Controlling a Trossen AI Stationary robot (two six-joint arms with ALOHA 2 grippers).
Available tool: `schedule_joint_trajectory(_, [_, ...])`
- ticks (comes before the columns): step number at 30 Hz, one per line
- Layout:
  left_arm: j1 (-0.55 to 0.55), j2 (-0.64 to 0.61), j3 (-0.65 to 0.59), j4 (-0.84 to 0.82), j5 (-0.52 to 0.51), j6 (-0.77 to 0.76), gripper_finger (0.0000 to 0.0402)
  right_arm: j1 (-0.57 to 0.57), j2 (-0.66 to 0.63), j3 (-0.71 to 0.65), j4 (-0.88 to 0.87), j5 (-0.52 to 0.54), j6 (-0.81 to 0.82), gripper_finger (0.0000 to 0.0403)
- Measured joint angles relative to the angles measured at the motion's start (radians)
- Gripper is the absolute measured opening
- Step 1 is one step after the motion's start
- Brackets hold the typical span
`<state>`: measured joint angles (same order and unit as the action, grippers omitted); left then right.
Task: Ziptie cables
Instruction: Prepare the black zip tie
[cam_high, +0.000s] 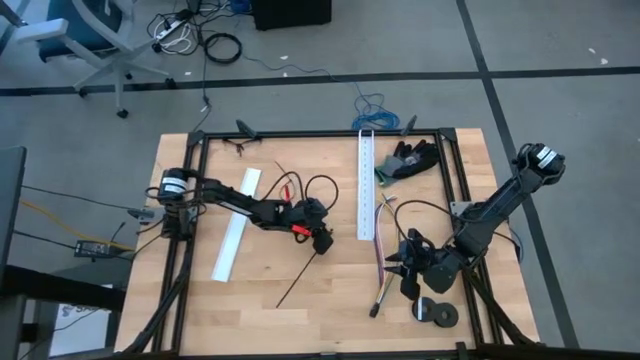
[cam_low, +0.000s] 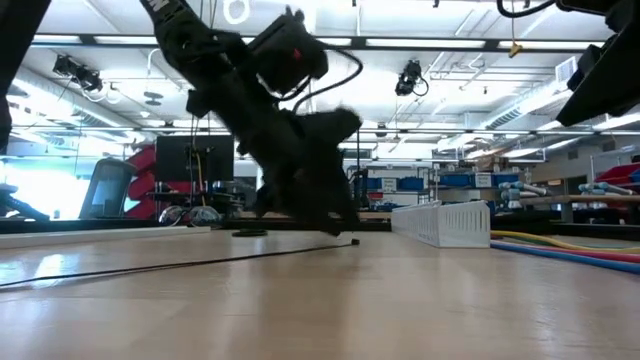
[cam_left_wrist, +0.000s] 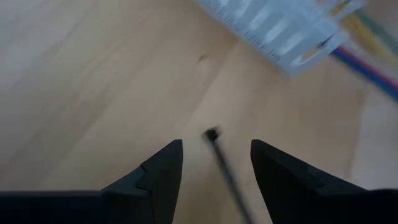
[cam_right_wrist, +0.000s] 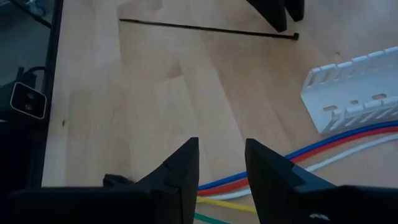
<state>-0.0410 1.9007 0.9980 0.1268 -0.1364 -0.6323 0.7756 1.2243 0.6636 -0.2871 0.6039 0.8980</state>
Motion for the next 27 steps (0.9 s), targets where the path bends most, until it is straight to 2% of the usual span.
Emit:
schedule_joint_trajectory(7, [-0.001,0.004,0.034,-0.105,0.028,-0.009,0.0202,0.003,0.000,0.000,0.000,0.030,-0.004,0.0114])
schedule_joint_trajectory(15, [-0.020,0.004,0.034,-0.096,0.033,-0.027,0.0182,0.003,0.000,0.000,0.000,0.036,-0.010,0.0114])
schedule_joint_trajectory(20, [-0.032,0.004,0.034,-0.087,-0.033,-0.027,0.0155,0.001,0.000,0.000,0.003,0.037,-0.010,0.0114])
schedule_joint_trajectory(27, [-0.031,0.004,0.034,-0.067,-0.092,0.000,0.0147,0.001,0.000,0.000,0.008,0.036,-0.011,0.0114])
